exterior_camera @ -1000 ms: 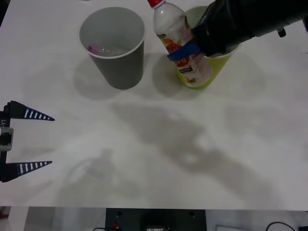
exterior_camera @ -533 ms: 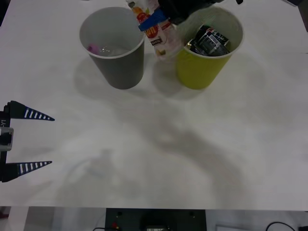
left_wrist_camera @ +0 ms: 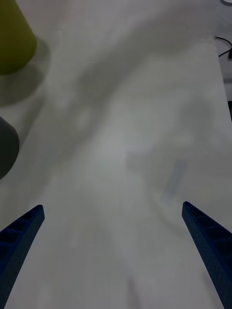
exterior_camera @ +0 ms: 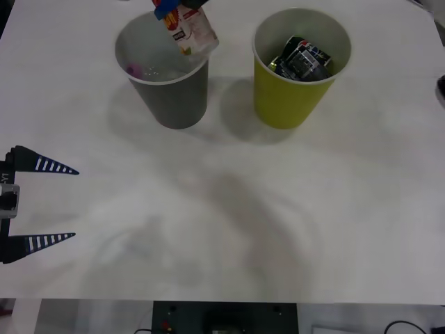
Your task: Put the can into the green bin and the plastic bottle into the gray bin
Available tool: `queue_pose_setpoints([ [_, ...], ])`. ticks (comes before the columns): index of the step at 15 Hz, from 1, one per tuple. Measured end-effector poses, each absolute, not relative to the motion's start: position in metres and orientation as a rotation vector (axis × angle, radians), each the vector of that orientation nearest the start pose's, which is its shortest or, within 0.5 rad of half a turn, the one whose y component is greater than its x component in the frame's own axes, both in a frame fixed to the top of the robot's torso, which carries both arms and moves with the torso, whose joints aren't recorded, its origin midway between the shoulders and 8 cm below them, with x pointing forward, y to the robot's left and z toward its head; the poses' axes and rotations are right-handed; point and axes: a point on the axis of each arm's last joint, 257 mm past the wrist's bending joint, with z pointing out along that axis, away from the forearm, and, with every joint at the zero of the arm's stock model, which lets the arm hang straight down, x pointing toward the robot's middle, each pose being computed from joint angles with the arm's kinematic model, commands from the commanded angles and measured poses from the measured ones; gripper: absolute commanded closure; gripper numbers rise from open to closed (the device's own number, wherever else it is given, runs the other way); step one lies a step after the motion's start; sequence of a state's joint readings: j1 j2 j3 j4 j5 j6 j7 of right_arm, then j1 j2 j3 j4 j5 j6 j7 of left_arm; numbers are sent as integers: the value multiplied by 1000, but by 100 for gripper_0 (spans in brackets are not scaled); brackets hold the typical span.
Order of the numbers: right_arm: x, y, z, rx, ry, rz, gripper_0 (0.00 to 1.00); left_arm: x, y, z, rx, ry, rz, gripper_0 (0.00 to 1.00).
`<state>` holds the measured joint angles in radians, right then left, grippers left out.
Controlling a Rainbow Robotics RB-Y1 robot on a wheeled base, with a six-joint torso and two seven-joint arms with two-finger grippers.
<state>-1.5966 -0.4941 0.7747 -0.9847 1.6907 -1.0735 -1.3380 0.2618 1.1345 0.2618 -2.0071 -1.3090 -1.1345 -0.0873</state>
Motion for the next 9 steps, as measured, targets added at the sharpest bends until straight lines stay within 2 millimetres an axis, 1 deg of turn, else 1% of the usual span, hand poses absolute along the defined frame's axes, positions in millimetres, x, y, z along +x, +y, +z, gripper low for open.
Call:
queue_pose_setpoints([
  [2, 595, 108, 52, -1104, 1939, 402, 100, 341, 286, -167, 1762, 1444, -118, 2],
  [4, 601, 120, 48, -1087, 1931, 396, 99, 341, 286, -167, 1762, 1444, -118, 2],
  [5, 601, 122, 47, -1088, 1928, 395, 91, 341, 286, -167, 1762, 1444, -118, 2],
  [6, 601, 124, 46, -1092, 1927, 395, 76, 341, 286, -167, 1762, 1444, -118, 2],
  [7, 601, 125, 46, -1100, 1922, 391, 45, 341, 286, -167, 1762, 1444, -118, 2],
  [8, 601, 124, 46, -1108, 1916, 386, 0, 341, 286, -167, 1762, 1444, -118, 2],
  [9, 601, 124, 46, -1118, 1909, 380, 0, 341, 286, -167, 1762, 1444, -118, 2],
])
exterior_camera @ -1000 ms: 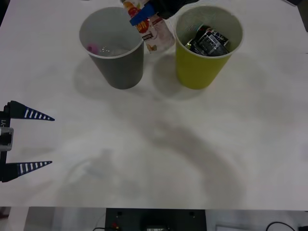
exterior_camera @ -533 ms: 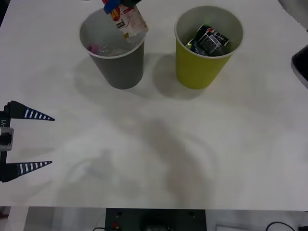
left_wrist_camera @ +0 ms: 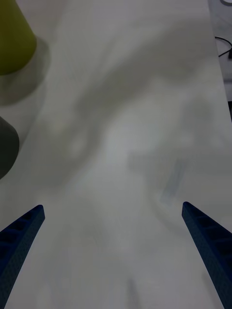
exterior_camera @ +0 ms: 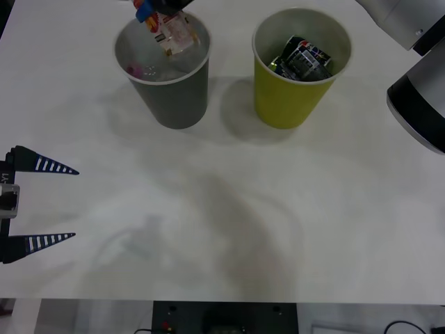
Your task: Put the can into the green bin and the plastic bottle into the gray bin
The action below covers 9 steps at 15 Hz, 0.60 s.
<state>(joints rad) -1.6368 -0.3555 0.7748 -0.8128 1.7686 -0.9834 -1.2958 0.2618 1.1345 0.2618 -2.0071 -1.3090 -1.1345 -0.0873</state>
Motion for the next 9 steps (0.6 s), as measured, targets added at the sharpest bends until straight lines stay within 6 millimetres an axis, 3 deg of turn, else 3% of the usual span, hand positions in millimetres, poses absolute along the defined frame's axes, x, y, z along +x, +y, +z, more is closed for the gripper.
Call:
queue_pose_setpoints([
  [5, 602, 118, 49, -1132, 1901, 375, 0, 341, 286, -167, 1762, 1444, -118, 2],
  [9, 589, 77, 69, -1163, 1942, 410, 0, 341, 286, -167, 1762, 1444, -118, 2],
])
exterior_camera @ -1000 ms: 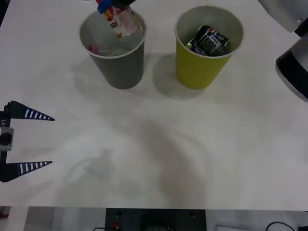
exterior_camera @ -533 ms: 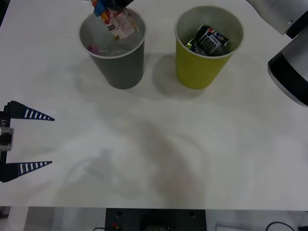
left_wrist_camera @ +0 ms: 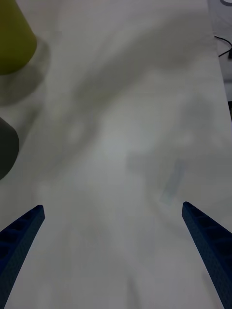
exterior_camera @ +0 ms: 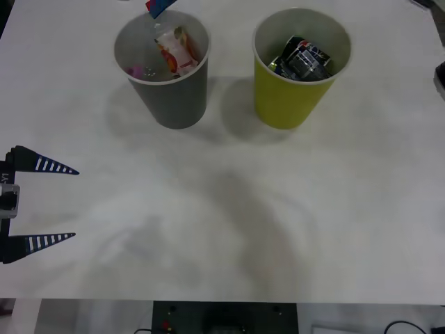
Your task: Put the can into the green bin and the plastic bottle into the gray bin
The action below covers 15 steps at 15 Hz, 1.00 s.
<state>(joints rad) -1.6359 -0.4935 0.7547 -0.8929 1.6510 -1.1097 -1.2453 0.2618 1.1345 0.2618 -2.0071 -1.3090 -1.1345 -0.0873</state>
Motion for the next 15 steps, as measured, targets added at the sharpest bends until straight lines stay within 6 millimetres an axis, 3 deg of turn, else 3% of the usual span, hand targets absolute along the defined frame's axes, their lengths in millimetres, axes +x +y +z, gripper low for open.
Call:
queue_pose_setpoints([
  [6, 557, -6, 86, -1231, 1963, 552, 0, 341, 286, -167, 1762, 1444, -118, 2],
  [11, 524, -67, 76, -1265, 1927, 548, 0, 341, 286, -167, 1762, 1443, -118, 2],
  [15, 486, -111, 56, -1310, 1882, 543, 0, 341, 286, -167, 1762, 1443, -118, 2],
])
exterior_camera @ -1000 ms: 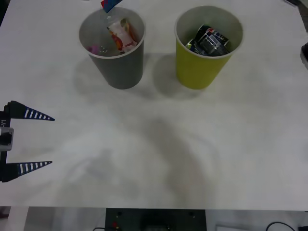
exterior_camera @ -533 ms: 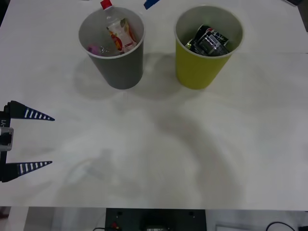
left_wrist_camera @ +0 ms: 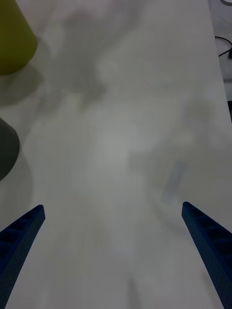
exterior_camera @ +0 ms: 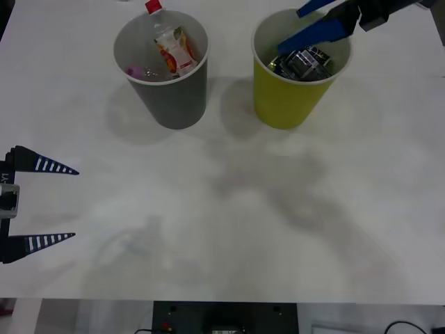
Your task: Put the can into the green bin and the plastic bottle into the gray bin
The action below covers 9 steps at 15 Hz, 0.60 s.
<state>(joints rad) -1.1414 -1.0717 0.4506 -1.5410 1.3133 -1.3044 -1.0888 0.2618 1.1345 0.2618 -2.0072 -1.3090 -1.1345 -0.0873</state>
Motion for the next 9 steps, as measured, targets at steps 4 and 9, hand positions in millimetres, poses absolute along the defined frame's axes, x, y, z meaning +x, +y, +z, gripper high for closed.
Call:
queue_pose_setpoints([
  [4, 446, -153, 22, -1400, 1791, 511, 0, 341, 286, -167, 1762, 1444, -118, 2],
  [9, 403, -205, -13, -1491, 1696, 448, 0, 341, 286, -167, 1762, 1443, -118, 2],
])
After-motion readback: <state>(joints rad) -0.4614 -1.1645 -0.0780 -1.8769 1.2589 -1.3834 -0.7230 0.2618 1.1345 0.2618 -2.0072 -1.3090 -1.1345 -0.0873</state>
